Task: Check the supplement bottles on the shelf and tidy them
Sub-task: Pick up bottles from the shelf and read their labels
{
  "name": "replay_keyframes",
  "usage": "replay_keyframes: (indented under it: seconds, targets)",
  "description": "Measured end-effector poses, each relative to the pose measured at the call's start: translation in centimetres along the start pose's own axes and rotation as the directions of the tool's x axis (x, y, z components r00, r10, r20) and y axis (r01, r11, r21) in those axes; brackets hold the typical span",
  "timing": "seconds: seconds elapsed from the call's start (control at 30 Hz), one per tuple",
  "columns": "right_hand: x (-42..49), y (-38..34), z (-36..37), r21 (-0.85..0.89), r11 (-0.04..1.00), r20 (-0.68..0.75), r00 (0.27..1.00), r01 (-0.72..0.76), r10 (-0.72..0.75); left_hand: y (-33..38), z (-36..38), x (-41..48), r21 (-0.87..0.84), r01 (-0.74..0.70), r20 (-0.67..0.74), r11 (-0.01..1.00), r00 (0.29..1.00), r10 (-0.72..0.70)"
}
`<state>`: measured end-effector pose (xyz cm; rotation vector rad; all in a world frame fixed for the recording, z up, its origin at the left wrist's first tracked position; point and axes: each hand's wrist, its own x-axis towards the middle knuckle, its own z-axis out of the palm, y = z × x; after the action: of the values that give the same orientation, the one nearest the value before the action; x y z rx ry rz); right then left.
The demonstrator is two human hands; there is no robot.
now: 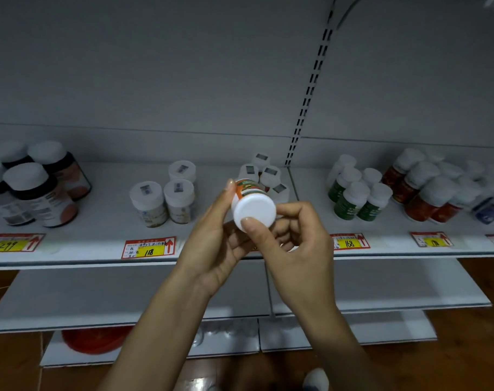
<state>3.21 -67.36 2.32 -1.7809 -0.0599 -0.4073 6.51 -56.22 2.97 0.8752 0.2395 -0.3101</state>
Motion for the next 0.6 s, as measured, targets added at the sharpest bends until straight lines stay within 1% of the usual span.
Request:
replay_keyframes:
  seconds: [0.03,0.07,0.1,0.17,0.23,0.3,0.4,0.43,0.5,0.57,0.6]
  targets:
    - [0.3,0.2,-0.1,-0.021,1.000,0.018,1.000,0.007,-0.006,-0.1,-0.1,0.2,-0.038,0.014,-0.001,0.999,1.000,-0.014]
    - [0.4,0.4,-0.2,-0.018,1.000,0.039,0.999,-0.001,0.002,-0.3,-0.3,0.6,-0.042,-0.012,-0.018,0.999,1.000,0.011]
    - [0.6,0.7,-0.3,-0.007,1.000,0.053,0.998,-0.023,0.023,-0.5,-0.5,0.9,-0.005,-0.070,-0.047,0.998,0.996,0.070]
    - [0.7,1.3,-0.3,0.021,0.996,0.047,0.996,-0.082,0.081,-0.8,-0.8,1.5,0.155,-0.236,-0.092,0.959,0.963,0.252]
    - [0.8,1.9,-0.3,0.045,0.993,0.023,0.993,-0.113,0.113,-1.1,-1.5,2.7,0.367,-0.370,-0.074,0.853,0.903,0.423]
    - [0.9,2.5,-0.5,0.050,0.991,0.000,0.992,-0.126,0.126,-1.7,-2.5,4.6,0.573,-0.415,-0.005,0.706,0.860,0.510]
    - [2.0,3.2,-0.9,0.000,0.995,-0.011,0.995,-0.099,0.099,-2.9,-3.1,7.5,0.768,-0.387,0.034,0.511,0.820,0.571]
    - [2.7,3.4,-1.1,-0.027,0.997,-0.022,0.997,-0.078,0.078,-3.4,-3.1,8.3,0.809,-0.362,0.031,0.464,0.814,0.580]
    - [4.6,4.0,-1.3,-0.090,0.995,-0.056,0.998,-0.046,0.041,-4.2,-3.0,9.6,0.867,-0.280,0.007,0.412,0.834,0.552]
    - [7.0,5.1,-1.4,-0.179,0.983,-0.075,0.997,-0.030,0.016,-4.9,-3.3,10.6,0.893,-0.190,-0.034,0.407,0.875,0.483]
    - [8.3,5.9,-1.3,-0.226,0.973,-0.072,0.997,-0.042,0.026,-5.1,-3.5,10.9,0.897,-0.160,-0.049,0.411,0.890,0.453]
